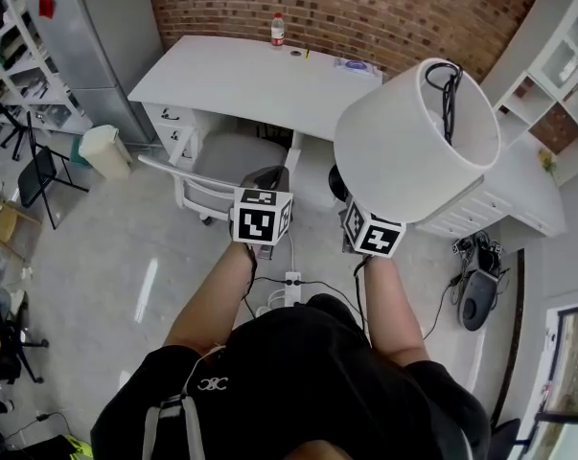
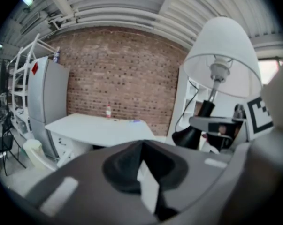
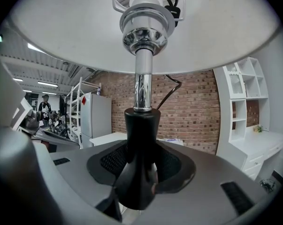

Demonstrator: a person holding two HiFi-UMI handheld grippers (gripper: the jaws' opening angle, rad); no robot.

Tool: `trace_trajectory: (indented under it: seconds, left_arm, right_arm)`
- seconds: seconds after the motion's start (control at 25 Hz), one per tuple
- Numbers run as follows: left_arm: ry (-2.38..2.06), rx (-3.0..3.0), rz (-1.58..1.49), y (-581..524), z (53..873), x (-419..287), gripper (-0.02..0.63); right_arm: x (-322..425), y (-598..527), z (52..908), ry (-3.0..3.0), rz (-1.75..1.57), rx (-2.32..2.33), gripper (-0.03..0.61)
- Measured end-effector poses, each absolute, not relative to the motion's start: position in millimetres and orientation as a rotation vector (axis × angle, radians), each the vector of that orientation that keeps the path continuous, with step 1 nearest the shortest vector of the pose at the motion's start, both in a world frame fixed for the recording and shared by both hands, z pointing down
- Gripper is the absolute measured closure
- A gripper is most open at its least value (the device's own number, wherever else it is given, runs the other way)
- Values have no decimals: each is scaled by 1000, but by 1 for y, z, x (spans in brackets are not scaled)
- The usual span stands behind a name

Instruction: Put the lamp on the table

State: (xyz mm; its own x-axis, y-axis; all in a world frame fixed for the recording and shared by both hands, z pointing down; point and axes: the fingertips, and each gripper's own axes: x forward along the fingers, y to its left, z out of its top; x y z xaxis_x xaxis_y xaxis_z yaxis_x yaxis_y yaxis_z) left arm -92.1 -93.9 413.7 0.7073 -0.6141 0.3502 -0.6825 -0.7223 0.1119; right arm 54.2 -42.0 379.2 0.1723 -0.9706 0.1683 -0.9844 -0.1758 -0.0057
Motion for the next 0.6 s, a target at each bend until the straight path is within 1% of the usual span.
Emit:
trace_trajectory:
  seconds: [0.32,0.6]
  left_arm:
    - [-1013,2672,466,-136,426,-87,612]
    - [-1066,2653,493,-201,437,-59,612]
  right_arm:
    - [58,-90,398,-1937,241,2308,419]
    - [91,-167,411,-1987,247,2281,419]
